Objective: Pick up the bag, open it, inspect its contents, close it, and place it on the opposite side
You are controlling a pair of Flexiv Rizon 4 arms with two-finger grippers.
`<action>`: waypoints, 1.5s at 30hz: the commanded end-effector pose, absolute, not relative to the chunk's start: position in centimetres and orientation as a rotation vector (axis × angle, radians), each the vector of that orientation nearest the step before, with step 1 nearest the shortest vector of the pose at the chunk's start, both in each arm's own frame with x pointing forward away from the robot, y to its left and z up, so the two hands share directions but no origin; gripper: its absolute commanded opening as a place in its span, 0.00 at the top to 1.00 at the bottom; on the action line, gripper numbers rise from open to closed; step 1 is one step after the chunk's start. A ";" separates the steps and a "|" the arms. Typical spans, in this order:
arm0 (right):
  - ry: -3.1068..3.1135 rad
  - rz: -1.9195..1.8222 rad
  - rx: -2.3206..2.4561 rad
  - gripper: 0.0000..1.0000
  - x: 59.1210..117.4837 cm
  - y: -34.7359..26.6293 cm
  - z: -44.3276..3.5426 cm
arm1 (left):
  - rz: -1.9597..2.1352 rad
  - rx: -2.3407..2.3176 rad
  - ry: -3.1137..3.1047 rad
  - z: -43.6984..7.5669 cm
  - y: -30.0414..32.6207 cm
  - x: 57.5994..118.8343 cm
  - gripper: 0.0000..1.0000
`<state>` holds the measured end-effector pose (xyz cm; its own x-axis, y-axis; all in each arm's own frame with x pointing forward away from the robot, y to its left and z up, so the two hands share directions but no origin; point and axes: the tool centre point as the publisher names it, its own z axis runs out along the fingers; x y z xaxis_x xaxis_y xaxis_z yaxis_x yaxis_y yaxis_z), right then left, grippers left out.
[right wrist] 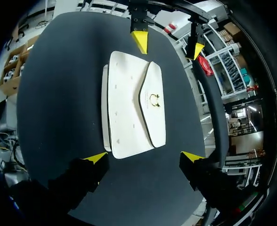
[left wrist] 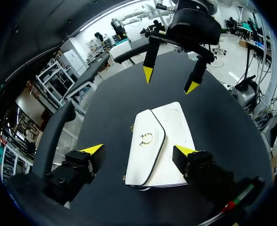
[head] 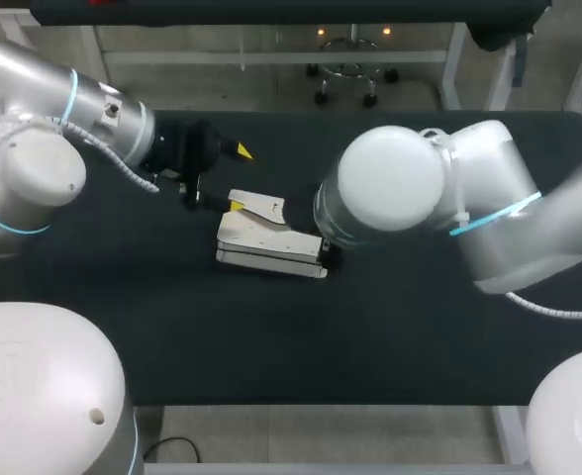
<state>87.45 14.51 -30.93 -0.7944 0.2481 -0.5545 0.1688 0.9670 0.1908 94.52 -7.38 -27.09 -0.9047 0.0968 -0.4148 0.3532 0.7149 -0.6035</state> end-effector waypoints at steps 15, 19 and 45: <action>2.685 0.158 0.309 0.00 87.6 14.8 -29.8 | -0.955 0.309 2.728 -26.1 -7.9 95.0 0.00; 2.757 0.279 0.627 0.00 89.8 13.4 -28.9 | -0.958 -0.147 2.703 -25.1 -8.0 96.2 0.00; 2.490 0.362 2.037 0.00 90.3 8.7 -28.6 | -0.811 -1.858 2.515 -25.0 -6.8 93.7 0.00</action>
